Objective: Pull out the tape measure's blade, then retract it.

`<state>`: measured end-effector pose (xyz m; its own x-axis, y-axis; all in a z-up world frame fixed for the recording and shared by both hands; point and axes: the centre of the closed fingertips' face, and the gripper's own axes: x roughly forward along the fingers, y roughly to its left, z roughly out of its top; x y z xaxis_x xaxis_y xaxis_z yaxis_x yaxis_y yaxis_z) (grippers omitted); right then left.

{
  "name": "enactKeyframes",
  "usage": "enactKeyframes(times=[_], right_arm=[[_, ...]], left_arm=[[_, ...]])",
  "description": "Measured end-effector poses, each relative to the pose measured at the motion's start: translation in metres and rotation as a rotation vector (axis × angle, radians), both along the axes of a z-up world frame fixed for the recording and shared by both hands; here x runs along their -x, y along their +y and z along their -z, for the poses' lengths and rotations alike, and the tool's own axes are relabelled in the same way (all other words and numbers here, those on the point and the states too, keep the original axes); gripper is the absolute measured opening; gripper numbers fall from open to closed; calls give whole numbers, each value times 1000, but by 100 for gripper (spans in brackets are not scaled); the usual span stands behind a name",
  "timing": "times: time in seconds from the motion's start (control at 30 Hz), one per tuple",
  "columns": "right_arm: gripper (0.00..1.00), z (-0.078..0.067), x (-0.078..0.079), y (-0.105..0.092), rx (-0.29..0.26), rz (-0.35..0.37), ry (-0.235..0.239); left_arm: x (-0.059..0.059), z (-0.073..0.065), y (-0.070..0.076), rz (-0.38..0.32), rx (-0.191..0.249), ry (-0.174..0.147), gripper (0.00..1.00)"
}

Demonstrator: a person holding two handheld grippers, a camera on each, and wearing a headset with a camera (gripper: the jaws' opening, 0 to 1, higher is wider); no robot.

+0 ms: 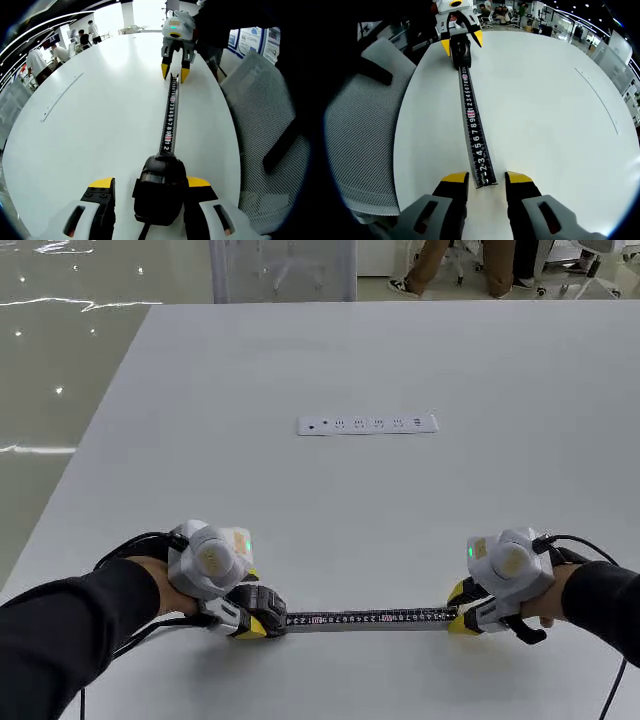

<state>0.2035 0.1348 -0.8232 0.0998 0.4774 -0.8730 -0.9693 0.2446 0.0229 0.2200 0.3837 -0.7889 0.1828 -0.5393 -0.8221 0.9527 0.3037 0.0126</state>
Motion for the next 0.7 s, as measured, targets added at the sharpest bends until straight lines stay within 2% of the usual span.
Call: enactKeyframes(times=[0.07, 0.1, 0.17, 0.23, 0.27, 0.3, 0.33, 0.4, 0.43, 0.5, 0.53, 0.57, 0.6, 0.63, 0.67, 0.7], right_arm=[[34, -4, 1, 4, -21, 18, -6], [35, -7, -1, 5, -34, 37, -31], [38, -12, -2, 7, -65, 79, -42], [42, -18, -3, 4, -90, 131, -70], [44, -19, -5, 1, -93, 151, -90], [51, -21, -12, -5, -96, 196, -137], [56, -23, -12, -7, -109, 221, -149], [64, -26, -10, -14, -140, 284, -143], [65, -28, -9, -20, -149, 305, -158], [66, -33, -8, -26, -166, 329, -183], [67, -39, -5, -28, -189, 357, -189], [68, -42, -4, -30, -206, 378, -191], [69, -45, -2, -32, -222, 393, -197], [70, -48, 1, -36, -227, 394, -207], [72, -51, 4, -38, -228, 396, -213], [74, -57, 7, -42, -241, 413, -231]], left_arm=[[-8, -6, 9, -103, 42, 7, 59], [-12, -10, 14, -166, 70, 6, 64], [-18, -17, 20, -250, 133, 4, 81], [-20, -21, 30, -321, 177, 9, 94], [-20, -24, 34, -347, 199, 12, 96], [-22, -27, 40, -382, 221, -3, 99], [-22, -28, 46, -397, 225, -11, 100], [-21, -32, 60, -460, 245, -22, 100], [-17, -34, 65, -489, 268, -16, 100], [-13, -34, 73, -496, 282, -35, 100], [-10, -36, 79, -504, 285, -56, 100], [-10, -41, 80, -502, 307, -93, 100], [-8, -46, 80, -504, 344, -111, 100], [-2, -48, 82, -529, 369, -100, 100], [2, -47, 86, -533, 362, -99, 100], [7, -45, 90, -536, 350, -117, 100]])
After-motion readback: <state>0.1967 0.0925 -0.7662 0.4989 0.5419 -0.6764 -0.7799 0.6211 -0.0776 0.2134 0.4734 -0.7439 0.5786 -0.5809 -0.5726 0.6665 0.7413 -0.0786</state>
